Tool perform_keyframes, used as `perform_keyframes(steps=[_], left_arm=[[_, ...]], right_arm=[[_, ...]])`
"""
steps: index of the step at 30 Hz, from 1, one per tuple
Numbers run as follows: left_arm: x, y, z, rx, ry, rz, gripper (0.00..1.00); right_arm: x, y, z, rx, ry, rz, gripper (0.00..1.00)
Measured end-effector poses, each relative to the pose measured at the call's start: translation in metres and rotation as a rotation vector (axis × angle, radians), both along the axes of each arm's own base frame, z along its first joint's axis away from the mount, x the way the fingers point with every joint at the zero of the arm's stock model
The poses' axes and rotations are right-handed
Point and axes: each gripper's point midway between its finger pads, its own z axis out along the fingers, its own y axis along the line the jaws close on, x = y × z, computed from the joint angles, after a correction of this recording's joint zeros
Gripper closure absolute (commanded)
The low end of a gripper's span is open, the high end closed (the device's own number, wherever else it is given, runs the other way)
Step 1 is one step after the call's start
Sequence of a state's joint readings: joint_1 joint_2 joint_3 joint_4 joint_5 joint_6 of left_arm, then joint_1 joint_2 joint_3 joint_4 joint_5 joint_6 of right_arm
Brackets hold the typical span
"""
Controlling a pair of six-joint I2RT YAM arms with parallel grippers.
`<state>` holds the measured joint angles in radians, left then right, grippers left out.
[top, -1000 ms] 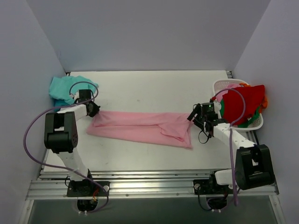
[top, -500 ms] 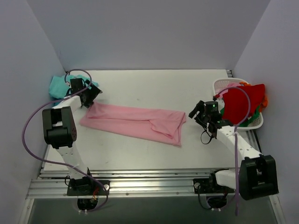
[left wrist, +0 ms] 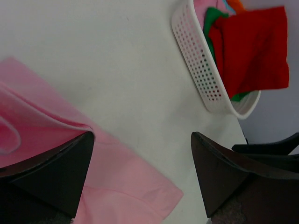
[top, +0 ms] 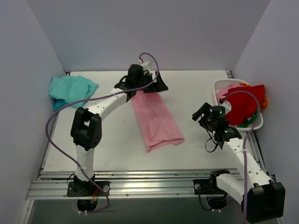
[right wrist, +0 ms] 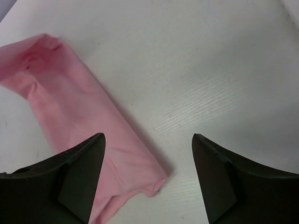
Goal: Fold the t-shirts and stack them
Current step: Rotate the tshirt 270 degrees
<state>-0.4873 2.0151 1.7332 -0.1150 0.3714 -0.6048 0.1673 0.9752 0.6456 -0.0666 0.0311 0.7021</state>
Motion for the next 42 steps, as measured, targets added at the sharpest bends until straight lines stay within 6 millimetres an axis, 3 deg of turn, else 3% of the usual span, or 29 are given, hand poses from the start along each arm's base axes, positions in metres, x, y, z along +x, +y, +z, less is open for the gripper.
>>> perform_keyframes(steps=[2,5,8,14,20,23,30,33,37,39,42], left_arm=[[-0.026,-0.035,-0.020,0.035,0.027,-0.090,0.06],[-0.044,-0.045,-0.050,0.092,0.093,-0.130,0.06],[-0.029,-0.027,-0.058,0.114,0.118,-0.089,0.06],[0.022,0.009,-0.042,0.102,0.076,0.012,0.06],[0.023,0.009,-0.043,0.102,0.071,0.016,0.06],[0.021,0.004,-0.048,0.093,0.073,0.011,0.06],[0.012,-0.004,-0.066,0.038,0.102,-0.002,0.02],[-0.014,0.003,-0.098,0.028,0.155,0.007,0.02],[-0.083,0.028,-0.147,0.079,0.311,0.052,0.01],[-0.110,0.032,-0.149,0.098,0.337,0.062,0.01],[-0.141,0.030,-0.123,0.093,0.291,0.074,0.01]], right_arm=[[-0.004,-0.002,0.003,-0.004,-0.003,-0.005,0.29],[-0.010,-0.005,0.008,-0.017,-0.015,-0.009,0.29],[-0.014,-0.008,0.010,-0.032,-0.017,-0.012,0.29],[-0.016,-0.009,0.010,-0.039,-0.014,-0.013,0.29],[-0.014,-0.007,0.012,-0.034,-0.024,-0.003,0.29],[0.000,0.000,0.010,-0.015,-0.036,0.018,0.29],[0.067,0.039,-0.040,0.075,0.101,0.120,0.29],[0.103,0.061,-0.049,0.114,0.114,0.154,0.29],[0.144,0.091,-0.045,0.133,0.084,0.202,0.29],[0.167,0.106,-0.040,0.139,0.061,0.225,0.29],[0.197,0.125,-0.036,0.144,0.033,0.250,0.29]])
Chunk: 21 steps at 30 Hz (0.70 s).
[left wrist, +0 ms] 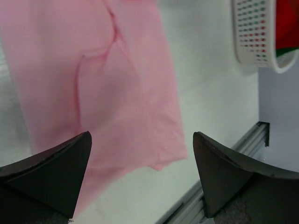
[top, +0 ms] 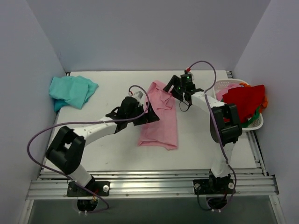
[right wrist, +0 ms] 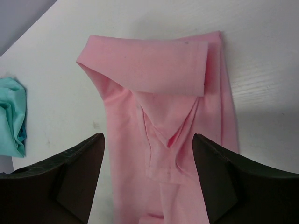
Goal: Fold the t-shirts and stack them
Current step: Rotate the tshirt 270 degrees
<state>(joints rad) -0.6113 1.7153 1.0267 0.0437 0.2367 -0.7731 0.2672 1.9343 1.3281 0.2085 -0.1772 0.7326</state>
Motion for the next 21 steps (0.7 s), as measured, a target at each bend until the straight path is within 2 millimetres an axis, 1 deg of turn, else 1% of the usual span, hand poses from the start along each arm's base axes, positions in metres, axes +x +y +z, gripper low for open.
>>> perform_keyframes(steps=[2,3,6,8,10,11,12,14,16,18,20,21], left_arm=[[-0.018,-0.002,0.033,-0.028,-0.061,0.001,0.01],[-0.025,-0.002,0.054,-0.054,-0.100,0.004,0.02],[-0.038,0.006,0.115,-0.129,-0.215,0.036,0.02],[-0.046,0.012,0.143,-0.163,-0.265,0.054,0.02],[-0.056,0.013,0.159,-0.192,-0.283,0.059,0.02],[-0.060,0.010,0.161,-0.199,-0.282,0.054,0.02],[-0.066,0.006,0.161,-0.205,-0.273,0.046,0.02],[-0.082,-0.010,0.149,-0.205,-0.231,0.013,0.01],[-0.099,-0.022,0.127,-0.188,-0.170,-0.011,0.01],[-0.117,-0.031,0.100,-0.165,-0.105,-0.024,0.01],[-0.134,-0.034,0.078,-0.139,-0.052,-0.023,0.01],[-0.141,-0.036,0.070,-0.131,-0.033,-0.022,0.01]], right_arm=[[0.012,0.009,-0.005,0.003,-0.001,0.013,0.29],[0.016,0.013,-0.010,0.004,0.004,0.018,0.29],[0.022,0.018,-0.031,-0.002,0.038,0.026,0.29],[0.020,0.021,-0.047,-0.009,0.070,0.032,0.29],[0.018,0.023,-0.059,-0.015,0.092,0.036,0.29],[0.018,0.024,-0.063,-0.016,0.099,0.036,0.29],[0.020,0.024,-0.061,-0.014,0.093,0.037,0.29],[0.024,0.026,-0.057,-0.012,0.081,0.038,0.29],[0.031,0.028,-0.054,-0.011,0.071,0.039,0.29],[0.038,0.029,-0.056,-0.011,0.066,0.039,0.29],[0.043,0.028,-0.061,-0.014,0.073,0.036,0.29],[0.044,0.028,-0.062,-0.011,0.071,0.036,0.29]])
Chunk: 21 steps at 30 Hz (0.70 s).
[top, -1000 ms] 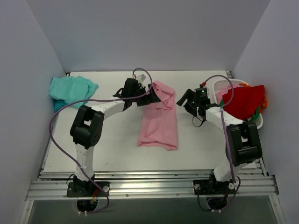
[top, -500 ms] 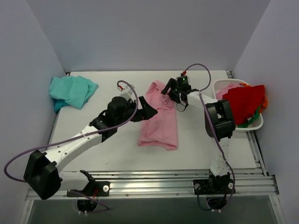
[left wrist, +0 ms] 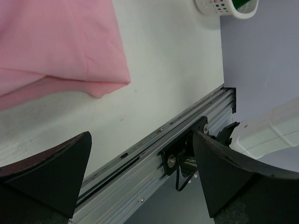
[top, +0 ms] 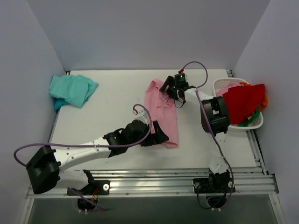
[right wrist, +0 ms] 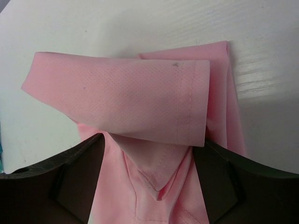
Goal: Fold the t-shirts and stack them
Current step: Rotate the tshirt 270 degrees
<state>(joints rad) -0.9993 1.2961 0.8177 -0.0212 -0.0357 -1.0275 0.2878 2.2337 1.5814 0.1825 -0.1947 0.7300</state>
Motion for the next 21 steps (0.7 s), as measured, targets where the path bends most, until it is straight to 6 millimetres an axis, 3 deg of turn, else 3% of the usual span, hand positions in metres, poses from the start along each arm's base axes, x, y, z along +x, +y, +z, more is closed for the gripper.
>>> perform_keyframes(steps=[4,12,18,21], left_arm=[[-0.014,-0.004,-0.009,0.002,0.025,0.024,0.01],[-0.007,-0.004,-0.016,-0.015,0.037,0.107,0.01],[-0.003,0.004,-0.051,-0.006,0.060,0.197,0.01],[0.003,0.009,-0.073,0.024,0.068,0.253,0.01]], right_arm=[[0.002,-0.002,0.001,0.003,0.001,0.000,0.29],[-0.002,-0.009,0.000,0.016,-0.010,-0.006,0.29],[-0.047,-0.031,0.005,-0.021,0.052,-0.035,0.28],[-0.062,-0.037,0.022,-0.032,0.046,-0.046,0.28]])
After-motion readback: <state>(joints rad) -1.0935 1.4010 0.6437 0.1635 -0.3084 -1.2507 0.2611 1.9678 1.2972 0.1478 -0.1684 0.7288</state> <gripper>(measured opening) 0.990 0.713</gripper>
